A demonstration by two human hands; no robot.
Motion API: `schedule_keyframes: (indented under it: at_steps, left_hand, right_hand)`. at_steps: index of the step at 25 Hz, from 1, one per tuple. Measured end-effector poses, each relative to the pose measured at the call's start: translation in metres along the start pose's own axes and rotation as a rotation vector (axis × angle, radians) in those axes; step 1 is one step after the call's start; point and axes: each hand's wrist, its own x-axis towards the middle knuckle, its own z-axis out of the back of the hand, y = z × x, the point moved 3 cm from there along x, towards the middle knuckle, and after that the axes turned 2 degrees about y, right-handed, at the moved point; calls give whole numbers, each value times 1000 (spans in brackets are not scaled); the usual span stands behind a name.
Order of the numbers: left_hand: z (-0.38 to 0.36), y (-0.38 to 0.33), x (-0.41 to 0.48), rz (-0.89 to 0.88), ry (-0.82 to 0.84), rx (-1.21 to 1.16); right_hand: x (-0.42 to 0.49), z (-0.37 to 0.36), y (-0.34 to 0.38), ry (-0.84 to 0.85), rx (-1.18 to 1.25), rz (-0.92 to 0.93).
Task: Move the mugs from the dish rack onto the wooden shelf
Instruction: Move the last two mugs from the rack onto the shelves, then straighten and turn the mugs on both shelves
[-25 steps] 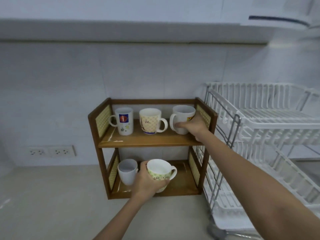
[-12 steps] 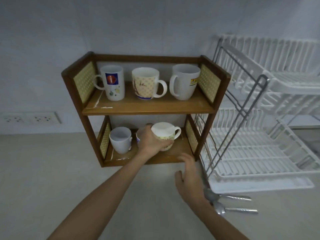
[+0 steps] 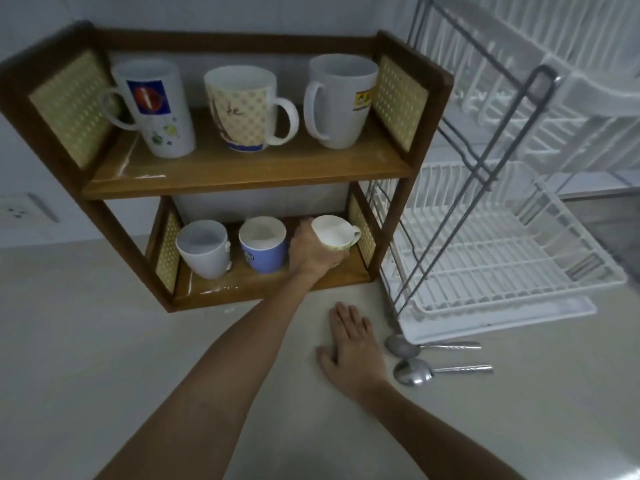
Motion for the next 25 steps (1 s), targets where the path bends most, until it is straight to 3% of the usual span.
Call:
schedule_keyframes:
  at_steps: [6,10,14,16,18,20,22,25]
  left_hand:
    - [-12,19,-1,31,-4,-103]
    - [4,13,-9,-6,85,-46]
    - [74,-16,-40,-238,317,-34]
    - [125,-35,-59,-343,435,-18]
    - [189,-62,-67,-423,343,-130]
    - [252,-88,-55,-499,76,-166]
    - [299,-112,-29,-499,-82,42]
    - [321,-129,15,-325,75,549]
  right_hand:
    - [2,4,1,-13,1,2]
    - [0,3,0,-18,14,-16]
    - [-2,10,1,25,96,-29]
    - [-3,30,9,-44,378,-68]
    - [1,75,26,-245,704,-28]
    - [19,143,54,-453,829,131]
    - [50,221,91,-592,721,336]
    - [110,314,149,-585,250,436]
